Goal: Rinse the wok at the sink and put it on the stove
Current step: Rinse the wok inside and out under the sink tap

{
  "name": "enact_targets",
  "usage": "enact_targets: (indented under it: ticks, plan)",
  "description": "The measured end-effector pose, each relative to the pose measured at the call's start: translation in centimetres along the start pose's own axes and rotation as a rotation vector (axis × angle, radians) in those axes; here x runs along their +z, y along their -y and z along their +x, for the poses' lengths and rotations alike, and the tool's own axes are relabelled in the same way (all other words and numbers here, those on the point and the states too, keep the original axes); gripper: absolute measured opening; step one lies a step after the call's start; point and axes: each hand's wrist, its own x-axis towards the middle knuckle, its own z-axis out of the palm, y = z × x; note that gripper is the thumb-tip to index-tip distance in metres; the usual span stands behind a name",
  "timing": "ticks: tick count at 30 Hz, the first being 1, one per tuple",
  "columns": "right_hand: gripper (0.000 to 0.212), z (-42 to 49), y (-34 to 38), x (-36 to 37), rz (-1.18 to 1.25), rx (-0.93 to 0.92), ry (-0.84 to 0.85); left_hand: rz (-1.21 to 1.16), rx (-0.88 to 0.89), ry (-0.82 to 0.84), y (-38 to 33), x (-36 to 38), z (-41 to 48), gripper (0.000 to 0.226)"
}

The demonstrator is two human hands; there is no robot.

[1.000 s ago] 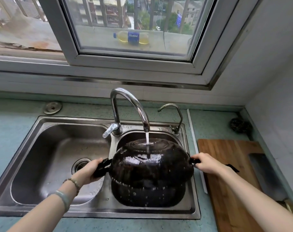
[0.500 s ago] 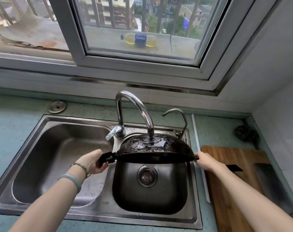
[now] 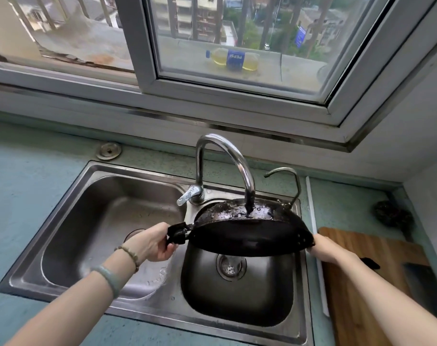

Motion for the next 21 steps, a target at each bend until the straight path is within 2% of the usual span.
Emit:
enact_targets:
  ticks: [9, 12, 19, 21]
  plan:
    - [0.034, -1.7, 0.4, 0.5, 0.050, -0.016, -0.013, -0.067, 0.052, -0.049, -0.4, -0.5, 2.2, 0.020]
    - [0.036, -1.8, 0.8, 0.8, 0.070, -0.022, 0.002, -0.096, 0.024, -0.008, 0.2, -1.0, 2.5, 0.020]
    - [0.031, -1.0, 1.9, -0.2, -0.077, -0.055, -0.051, -0.188, 0.028, 0.062, 2.1, -2.1, 2.2, 0.026]
    - [0.040, -0.8, 1.9, -0.4, -0.126, -0.076, -0.092, -0.219, 0.040, 0.070, 2.6, -2.2, 2.5, 0.026]
